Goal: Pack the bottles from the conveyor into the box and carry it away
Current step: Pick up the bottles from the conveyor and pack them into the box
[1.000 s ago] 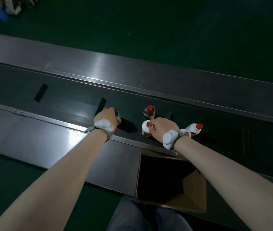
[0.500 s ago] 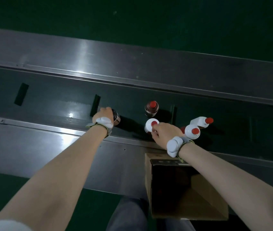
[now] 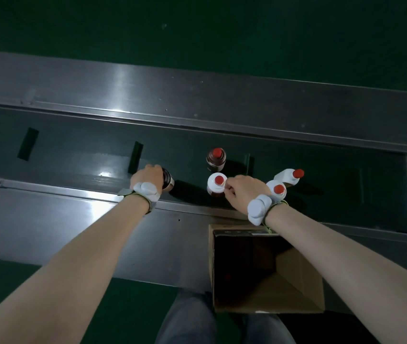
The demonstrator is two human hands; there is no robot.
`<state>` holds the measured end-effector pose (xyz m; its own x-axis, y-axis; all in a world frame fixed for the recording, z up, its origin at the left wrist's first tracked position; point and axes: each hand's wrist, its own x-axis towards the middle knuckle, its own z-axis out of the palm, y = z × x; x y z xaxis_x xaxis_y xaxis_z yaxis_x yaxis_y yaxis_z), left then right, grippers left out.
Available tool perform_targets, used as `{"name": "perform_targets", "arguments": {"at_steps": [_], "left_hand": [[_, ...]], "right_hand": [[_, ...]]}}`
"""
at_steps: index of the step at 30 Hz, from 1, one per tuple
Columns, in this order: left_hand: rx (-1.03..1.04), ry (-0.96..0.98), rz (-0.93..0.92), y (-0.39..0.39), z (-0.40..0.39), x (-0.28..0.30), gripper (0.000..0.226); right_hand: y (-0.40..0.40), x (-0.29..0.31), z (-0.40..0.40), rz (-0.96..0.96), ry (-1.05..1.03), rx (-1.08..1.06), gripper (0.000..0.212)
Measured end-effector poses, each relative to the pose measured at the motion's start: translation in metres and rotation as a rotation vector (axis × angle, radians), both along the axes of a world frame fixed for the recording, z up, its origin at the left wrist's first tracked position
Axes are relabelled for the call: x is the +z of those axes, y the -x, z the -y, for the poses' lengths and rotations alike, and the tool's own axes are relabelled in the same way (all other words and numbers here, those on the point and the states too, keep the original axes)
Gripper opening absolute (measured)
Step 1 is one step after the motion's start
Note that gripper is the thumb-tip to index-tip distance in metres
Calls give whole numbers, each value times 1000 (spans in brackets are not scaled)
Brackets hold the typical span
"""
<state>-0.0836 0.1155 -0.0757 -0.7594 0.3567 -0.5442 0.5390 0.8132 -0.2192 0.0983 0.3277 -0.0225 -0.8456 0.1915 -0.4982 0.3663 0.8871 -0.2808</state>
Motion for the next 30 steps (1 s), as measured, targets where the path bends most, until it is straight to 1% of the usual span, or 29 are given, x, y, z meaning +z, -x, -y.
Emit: {"name": "perform_targets", "arguments": {"at_steps": [2,4,7,12,14,16,17,20,26,28,30], "left_hand": [[-24,-23,-25,-16,-2,26,32],[-44,-69,-47,-36,-6,56,28],[-50,-149,-102,-66,-12,105,29],[-94,-241,-250,-144,-23,185,29],[-124,-261,-269,-179,-30,210,31],[-154,-264,-284,-199,-37,223,31],[-174,-270,-315,-223,-39,234,31],[-219,-326,-380,-269,-44,249,27],[-281,-409,-364,-333,-50,255,28],[-298,-403,-335,-346,-53,246,27],[-321,-345,-304,-354,-55,230,20]], "right_hand": [[-6,12,-2,-13,-3,7,24],[-15,27,-4,-27,-4,17,26],[-28,46,-4,-49,-7,33,31],[-73,88,-9,-117,-30,55,33],[-96,103,-11,-134,-30,69,33],[-105,111,-14,-152,-26,68,32],[-124,120,-17,-183,-27,77,32],[-155,130,-22,-230,-25,82,31],[-195,129,-24,-230,-36,75,31],[-205,125,-23,-233,-28,77,29],[-212,119,-21,-231,-25,94,26]]}}
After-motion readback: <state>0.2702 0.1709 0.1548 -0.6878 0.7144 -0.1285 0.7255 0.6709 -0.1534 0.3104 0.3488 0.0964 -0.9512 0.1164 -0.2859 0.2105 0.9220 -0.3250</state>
